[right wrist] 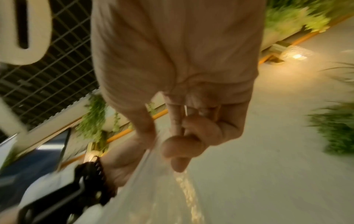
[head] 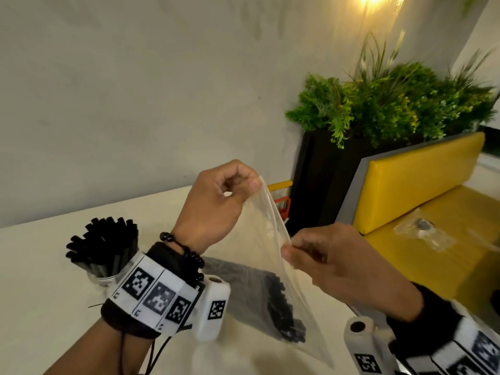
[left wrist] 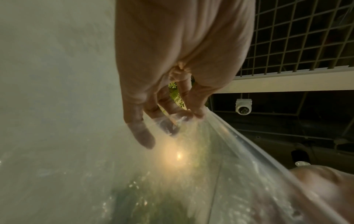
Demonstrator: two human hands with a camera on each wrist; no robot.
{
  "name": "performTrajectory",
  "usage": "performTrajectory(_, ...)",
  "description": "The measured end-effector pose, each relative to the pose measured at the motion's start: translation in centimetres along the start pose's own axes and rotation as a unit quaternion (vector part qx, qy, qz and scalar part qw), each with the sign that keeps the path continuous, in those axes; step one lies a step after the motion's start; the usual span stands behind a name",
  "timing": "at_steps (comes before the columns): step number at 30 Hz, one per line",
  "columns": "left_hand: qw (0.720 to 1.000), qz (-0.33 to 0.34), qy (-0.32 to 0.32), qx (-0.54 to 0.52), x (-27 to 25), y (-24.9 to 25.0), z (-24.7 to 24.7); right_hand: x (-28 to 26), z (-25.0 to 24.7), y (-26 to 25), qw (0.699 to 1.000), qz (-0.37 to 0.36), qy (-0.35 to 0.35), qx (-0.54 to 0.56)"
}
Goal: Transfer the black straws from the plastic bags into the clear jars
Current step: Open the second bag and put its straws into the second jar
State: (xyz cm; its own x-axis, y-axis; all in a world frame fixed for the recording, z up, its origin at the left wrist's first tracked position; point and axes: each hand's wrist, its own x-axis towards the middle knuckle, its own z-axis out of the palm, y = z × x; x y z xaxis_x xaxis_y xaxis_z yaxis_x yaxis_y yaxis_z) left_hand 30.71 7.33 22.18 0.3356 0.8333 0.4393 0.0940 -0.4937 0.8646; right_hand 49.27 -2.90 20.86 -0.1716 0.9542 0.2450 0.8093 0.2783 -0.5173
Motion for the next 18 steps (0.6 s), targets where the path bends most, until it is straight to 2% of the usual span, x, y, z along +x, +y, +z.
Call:
performTrajectory(1,1.000,-0.004,-0.002,0.002,-0.1,0.0,-0.1,0.2,0.5,0.0,0.999,-0.003,0.005,-0.035)
performTrajectory(3,1.000,0.000,0.013,0.016,-0.2,-0.2,-0.3,0.7,1.1,-0.1,0.999,0.018,0.015,-0.030)
performTrajectory(5,0.995,0.025,0.071,0.063,-0.6,-0.1,-0.5,1.3,1.2,-0.2,0.998,0.024,0.052,0.015)
performTrajectory(7,0.984,0.008,0.120,0.134,-1.7,0.0,-0.6,1.8,1.2,-0.9,0.992,0.023,0.085,0.087)
performTrajectory(9,0.980,-0.057,0.094,0.166,-3.2,0.2,-0.3,2.3,1.6,-1.8,0.983,0.014,0.091,0.159)
performTrajectory(11,0.980,-0.104,0.038,0.168,-4.5,-0.1,-0.1,3.1,2.0,-2.2,0.982,-0.003,0.086,0.166)
performTrajectory(13,0.979,-0.122,0.003,0.160,-4.8,-1.0,-0.7,3.8,1.9,-1.4,0.989,-0.011,0.100,0.112)
performTrajectory(15,0.974,-0.141,-0.012,0.180,-4.6,-1.6,-2.6,4.5,0.8,0.5,0.992,0.006,0.125,0.010)
performTrajectory(16,0.970,-0.153,-0.021,0.188,-4.4,-1.6,-3.6,4.7,0.1,1.7,0.990,0.026,0.133,-0.033)
performTrajectory(18,0.965,-0.174,-0.050,0.188,-4.0,-1.2,-4.9,4.8,-0.8,3.5,0.987,0.081,0.133,-0.043)
